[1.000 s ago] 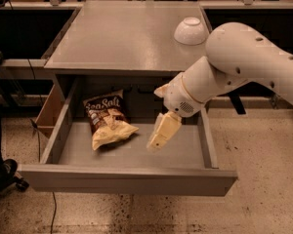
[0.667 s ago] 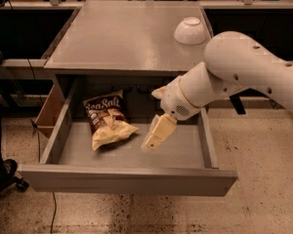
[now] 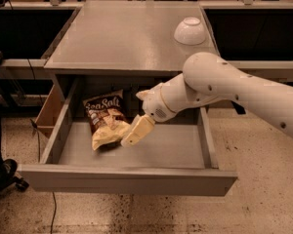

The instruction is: Pick brown chip bag from top drawer and place on counter

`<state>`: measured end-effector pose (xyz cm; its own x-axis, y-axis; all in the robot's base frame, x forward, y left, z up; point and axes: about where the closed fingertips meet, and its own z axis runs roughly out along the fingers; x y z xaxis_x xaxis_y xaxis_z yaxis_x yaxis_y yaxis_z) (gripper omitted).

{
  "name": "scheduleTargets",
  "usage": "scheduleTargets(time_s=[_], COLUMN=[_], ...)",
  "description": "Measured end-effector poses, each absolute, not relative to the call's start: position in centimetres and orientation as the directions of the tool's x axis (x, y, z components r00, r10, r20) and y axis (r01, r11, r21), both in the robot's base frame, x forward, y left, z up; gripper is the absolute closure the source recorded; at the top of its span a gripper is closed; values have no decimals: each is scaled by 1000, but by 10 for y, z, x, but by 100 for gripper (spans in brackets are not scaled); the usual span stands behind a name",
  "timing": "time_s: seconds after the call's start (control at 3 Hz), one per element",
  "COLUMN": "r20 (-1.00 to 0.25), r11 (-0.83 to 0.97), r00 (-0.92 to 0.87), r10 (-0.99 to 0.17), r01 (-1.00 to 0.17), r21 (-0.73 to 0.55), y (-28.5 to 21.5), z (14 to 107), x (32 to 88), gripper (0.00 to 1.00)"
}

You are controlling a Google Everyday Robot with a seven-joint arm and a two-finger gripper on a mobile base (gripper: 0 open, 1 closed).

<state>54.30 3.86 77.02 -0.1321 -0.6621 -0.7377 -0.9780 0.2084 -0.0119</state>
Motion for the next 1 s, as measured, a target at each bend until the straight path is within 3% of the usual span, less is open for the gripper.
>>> scheduleTargets(time_s=[1.0], r20=[-834], r11=[314], r00=[-158], r10=[-528], r01=[-949], r21=[-19], y=[94], z=[688], x=[622], gripper=[0])
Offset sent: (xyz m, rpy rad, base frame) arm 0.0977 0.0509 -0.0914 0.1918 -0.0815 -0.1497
